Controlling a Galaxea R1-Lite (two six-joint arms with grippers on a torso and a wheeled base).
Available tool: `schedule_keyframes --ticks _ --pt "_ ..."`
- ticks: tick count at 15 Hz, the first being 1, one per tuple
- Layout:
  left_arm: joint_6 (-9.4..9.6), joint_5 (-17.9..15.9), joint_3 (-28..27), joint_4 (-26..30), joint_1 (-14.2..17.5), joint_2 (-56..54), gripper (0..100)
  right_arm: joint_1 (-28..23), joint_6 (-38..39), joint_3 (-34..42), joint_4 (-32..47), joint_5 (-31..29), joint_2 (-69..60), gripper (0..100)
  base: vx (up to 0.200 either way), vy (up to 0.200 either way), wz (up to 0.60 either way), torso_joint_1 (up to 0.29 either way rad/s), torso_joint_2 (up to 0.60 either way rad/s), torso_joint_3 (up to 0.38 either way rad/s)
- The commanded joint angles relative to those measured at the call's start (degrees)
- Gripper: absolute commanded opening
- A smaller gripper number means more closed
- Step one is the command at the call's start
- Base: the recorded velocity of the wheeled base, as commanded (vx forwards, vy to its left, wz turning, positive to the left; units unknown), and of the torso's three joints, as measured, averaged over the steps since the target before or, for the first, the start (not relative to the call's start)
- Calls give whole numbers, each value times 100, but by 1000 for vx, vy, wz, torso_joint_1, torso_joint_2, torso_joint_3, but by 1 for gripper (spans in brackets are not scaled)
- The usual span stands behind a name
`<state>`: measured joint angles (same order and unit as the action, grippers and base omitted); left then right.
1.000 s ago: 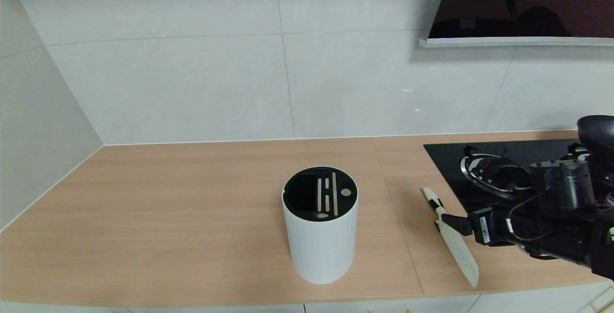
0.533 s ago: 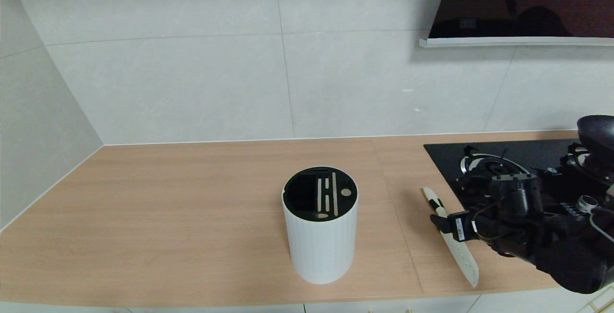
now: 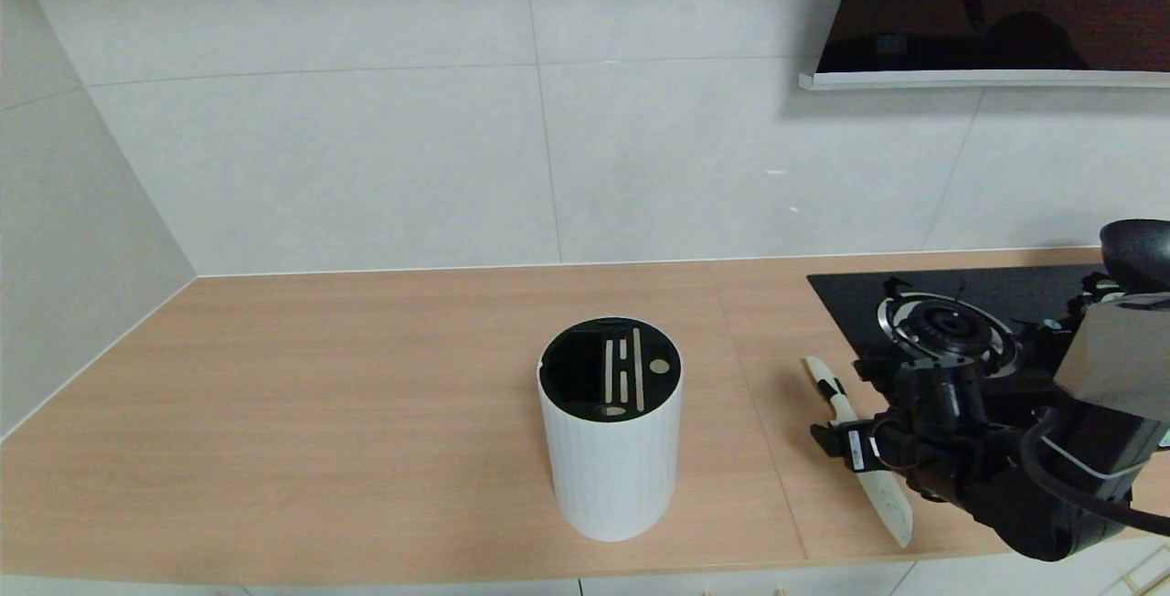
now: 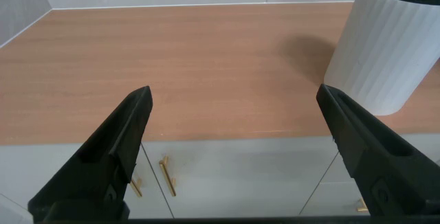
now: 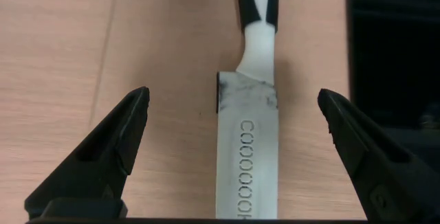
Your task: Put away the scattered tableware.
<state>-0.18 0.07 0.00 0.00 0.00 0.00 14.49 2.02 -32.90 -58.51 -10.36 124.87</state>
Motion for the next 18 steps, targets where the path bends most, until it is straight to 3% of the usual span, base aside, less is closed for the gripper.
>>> schedule_keyframes --ticks 1,18 --pt "1 1 0 0 0 0 100 -17 9 -41 -2 -1 178 100 0 0 0 0 0 0" --pt "1 1 0 0 0 0 100 -166 44 -190 -283 -89 591 100 0 0 0 0 0 0"
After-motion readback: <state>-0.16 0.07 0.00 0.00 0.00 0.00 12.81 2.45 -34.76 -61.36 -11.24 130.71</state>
